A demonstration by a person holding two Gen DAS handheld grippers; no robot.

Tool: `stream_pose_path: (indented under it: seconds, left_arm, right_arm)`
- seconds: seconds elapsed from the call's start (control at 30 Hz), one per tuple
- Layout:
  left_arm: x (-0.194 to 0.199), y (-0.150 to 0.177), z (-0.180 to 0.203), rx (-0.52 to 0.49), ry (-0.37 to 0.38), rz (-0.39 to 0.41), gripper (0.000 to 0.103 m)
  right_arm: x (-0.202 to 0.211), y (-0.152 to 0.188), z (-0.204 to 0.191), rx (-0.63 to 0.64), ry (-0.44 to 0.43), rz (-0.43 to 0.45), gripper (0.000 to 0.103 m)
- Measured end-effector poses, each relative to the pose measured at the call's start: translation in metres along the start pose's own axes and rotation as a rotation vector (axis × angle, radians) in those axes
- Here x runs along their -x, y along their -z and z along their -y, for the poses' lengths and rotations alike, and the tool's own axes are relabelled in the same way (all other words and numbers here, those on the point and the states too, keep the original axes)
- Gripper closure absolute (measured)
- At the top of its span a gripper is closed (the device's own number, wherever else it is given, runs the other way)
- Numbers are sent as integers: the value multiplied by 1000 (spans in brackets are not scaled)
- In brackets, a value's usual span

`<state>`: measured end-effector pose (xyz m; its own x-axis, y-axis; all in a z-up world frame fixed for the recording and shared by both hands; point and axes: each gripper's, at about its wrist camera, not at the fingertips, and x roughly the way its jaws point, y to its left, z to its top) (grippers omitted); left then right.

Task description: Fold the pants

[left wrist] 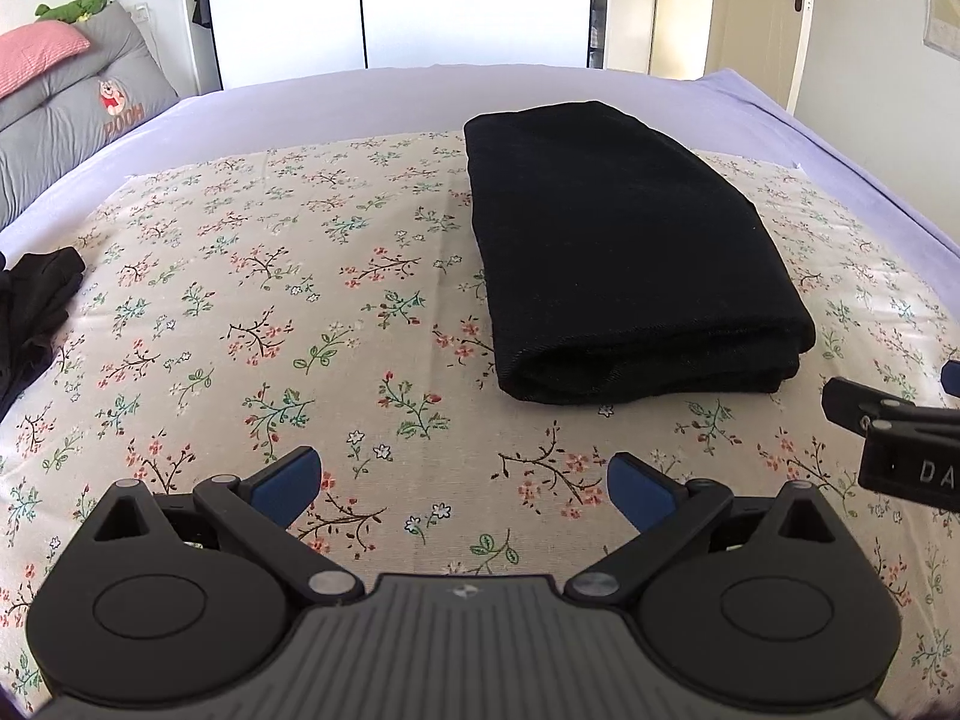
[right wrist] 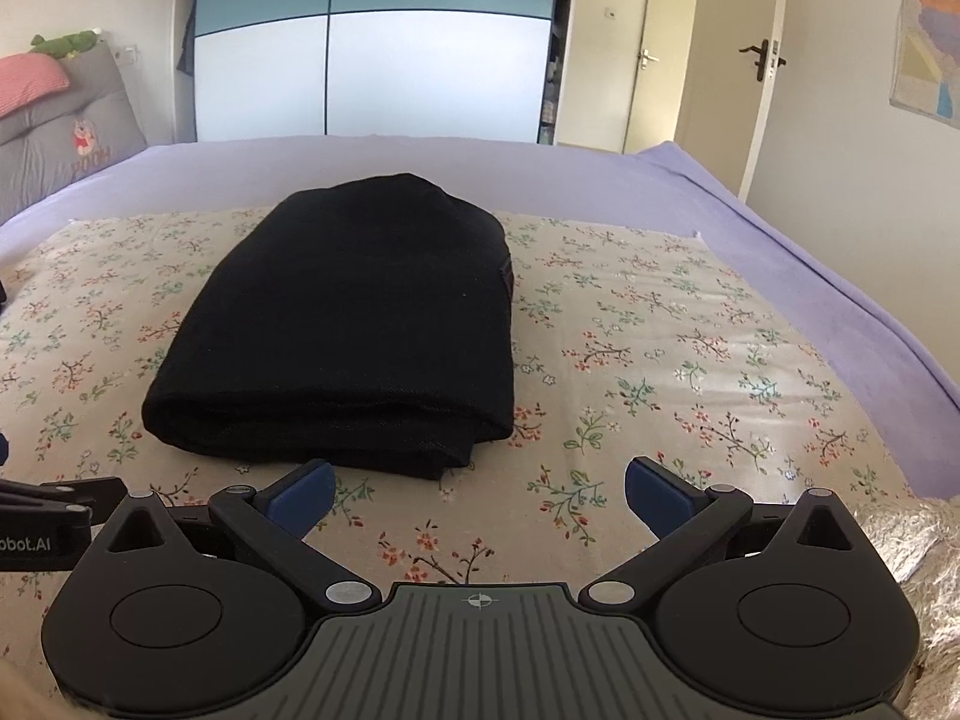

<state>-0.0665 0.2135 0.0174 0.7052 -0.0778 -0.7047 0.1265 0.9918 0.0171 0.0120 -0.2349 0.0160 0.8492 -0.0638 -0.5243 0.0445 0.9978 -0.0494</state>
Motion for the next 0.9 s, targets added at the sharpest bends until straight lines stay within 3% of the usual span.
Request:
stream_pose_path:
  seconds: [0.9]
  left_arm:
    - [2, 4, 3, -14, 13, 13, 0]
  right_arm:
    - [-6, 2, 0, -24, 18, -27, 0]
